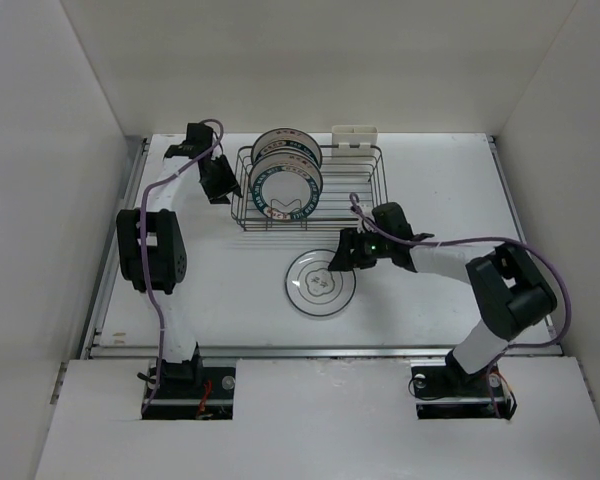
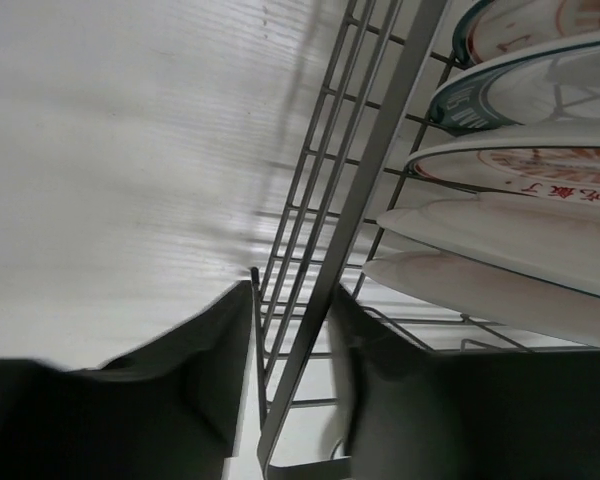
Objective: Unload the plates from the dish rack
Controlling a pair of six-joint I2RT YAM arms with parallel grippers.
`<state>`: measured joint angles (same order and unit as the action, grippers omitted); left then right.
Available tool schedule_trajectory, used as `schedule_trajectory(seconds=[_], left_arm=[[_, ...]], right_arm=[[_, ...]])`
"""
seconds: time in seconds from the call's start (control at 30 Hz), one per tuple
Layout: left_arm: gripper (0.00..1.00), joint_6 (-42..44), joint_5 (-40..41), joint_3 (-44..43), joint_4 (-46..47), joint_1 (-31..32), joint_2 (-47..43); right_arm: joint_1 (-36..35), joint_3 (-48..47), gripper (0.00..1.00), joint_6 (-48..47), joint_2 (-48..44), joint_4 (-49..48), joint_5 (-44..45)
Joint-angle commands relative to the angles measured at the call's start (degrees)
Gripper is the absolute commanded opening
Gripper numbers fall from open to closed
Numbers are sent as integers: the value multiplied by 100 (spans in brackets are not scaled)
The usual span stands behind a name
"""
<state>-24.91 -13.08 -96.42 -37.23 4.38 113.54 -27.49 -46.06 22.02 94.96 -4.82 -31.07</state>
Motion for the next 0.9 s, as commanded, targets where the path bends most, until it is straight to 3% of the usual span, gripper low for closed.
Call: schedule_trajectory(seconds=[0.0, 0.23, 0.47, 0.57, 0.67, 0.8, 0.87], left_arm=[[37, -129, 236, -237, -178, -43, -244], [53, 362, 579, -666, -486, -43, -428], [54, 1048, 860, -799, -487, -43, -894], [66, 1549, 798, -957, -548, 10, -1123], [73, 1874, 903, -1212, -880, 10, -1254], [77, 2182, 1378, -1265, -1215, 10, -1457], [79, 2280, 1562, -1125, -1312, 10, -1535]], right_arm=[[-11, -278, 67, -382, -494, 428, 504], [-134, -965, 77, -1058, -1460, 2141, 1752], [-345, -1868, 82, -1700, -1815, 2171, 1991], [-345, -2850, 83, -2008, -1350, 1818, 1991], [-345, -3924, 83, -2255, -314, 1922, 1851], [-345, -5900, 73, -2395, 1066, 2415, 1728], [-345, -6290, 67, -2544, 1656, 2547, 1727]])
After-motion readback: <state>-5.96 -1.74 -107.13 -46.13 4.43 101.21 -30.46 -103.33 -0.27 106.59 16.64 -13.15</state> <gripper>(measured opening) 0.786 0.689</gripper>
